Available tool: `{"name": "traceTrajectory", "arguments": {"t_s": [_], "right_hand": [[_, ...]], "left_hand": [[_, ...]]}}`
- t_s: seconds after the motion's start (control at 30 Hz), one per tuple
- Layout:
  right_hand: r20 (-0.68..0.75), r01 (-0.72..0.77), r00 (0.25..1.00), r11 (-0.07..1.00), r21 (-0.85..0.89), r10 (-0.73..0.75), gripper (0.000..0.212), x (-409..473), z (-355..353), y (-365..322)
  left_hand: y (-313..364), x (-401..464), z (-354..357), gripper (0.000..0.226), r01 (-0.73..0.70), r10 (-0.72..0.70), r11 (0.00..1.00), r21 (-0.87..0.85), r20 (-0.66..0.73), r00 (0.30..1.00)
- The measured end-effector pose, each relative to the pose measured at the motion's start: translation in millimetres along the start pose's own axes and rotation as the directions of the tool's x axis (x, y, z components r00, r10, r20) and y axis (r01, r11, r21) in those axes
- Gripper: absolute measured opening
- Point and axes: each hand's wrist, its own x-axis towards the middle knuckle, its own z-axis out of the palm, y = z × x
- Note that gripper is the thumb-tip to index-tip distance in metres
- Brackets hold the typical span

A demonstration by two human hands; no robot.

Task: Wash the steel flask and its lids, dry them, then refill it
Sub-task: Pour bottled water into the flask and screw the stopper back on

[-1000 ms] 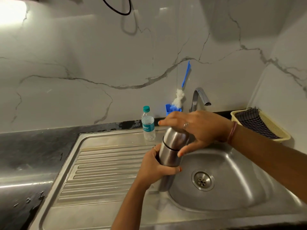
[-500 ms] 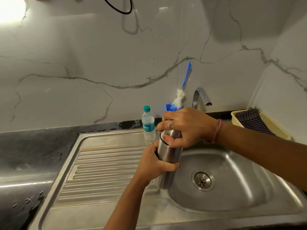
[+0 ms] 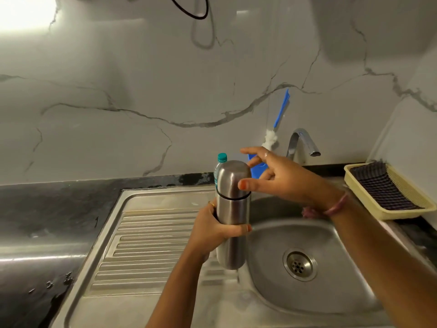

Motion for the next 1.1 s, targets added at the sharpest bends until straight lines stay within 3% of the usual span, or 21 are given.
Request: {"name": "traceTrajectory", "arguments": {"t_s": [0.1,0.17,0.27,0.43,0.67,0.8,1.0,1.1], "right_hand": [[-0.053,-0.06,0.995,0.952,0.302,0.079,0.089,-1.8,31.7,20.4],[-0.012,-0.109,0.993,0.926,0.361,0.121,0.097,3.0,59.2,29.4],[0.05,-0.177,0.984,0.917,0.357,0.171,0.103,13.7,94.5,32.4],[0.104,-0.162,0.985,0.93,0.331,0.135,0.107,34.9,134.0,27.2],[-0.158,-0.123,0.971,0.943,0.31,0.178,0.079,82.7,193.5,4.5],[-0.249,-0.093,0.954,0.957,0.276,0.165,0.075,106.1,204.2,5.5],[-0.261,-0.115,0.95,0.967,0.228,0.174,0.074,149.7,212.6,7.2],[-0.225,-0.165,0.949,0.956,0.245,0.221,0.071,171.7,216.9,8.4]], "left_hand": [[0.8,2.3,-18.8,0.055,-0.024,0.023,0.999,-0.024,-0.016,1.0],[3.4,3.7,-30.6,0.06,-0.049,0.048,0.998,-0.03,-0.035,0.998],[5.3,7.0,-47.3,0.065,-0.053,0.051,0.998,-0.026,-0.069,0.996],[0.3,14.4,-77.5,0.047,-0.037,0.033,0.999,-0.025,-0.118,0.992],[-7.4,30.6,-110.7,0.053,-0.059,0.055,0.998,-0.021,-0.16,0.986],[-10.1,42.4,-128.7,0.056,-0.061,0.061,0.998,0.008,-0.125,0.99],[-25.4,67.7,-157.1,0.068,-0.043,0.047,0.998,0.04,-0.112,0.993],[-47.0,69.6,-178.8,0.09,0.012,0.003,0.997,0.08,-0.189,0.982]]}}
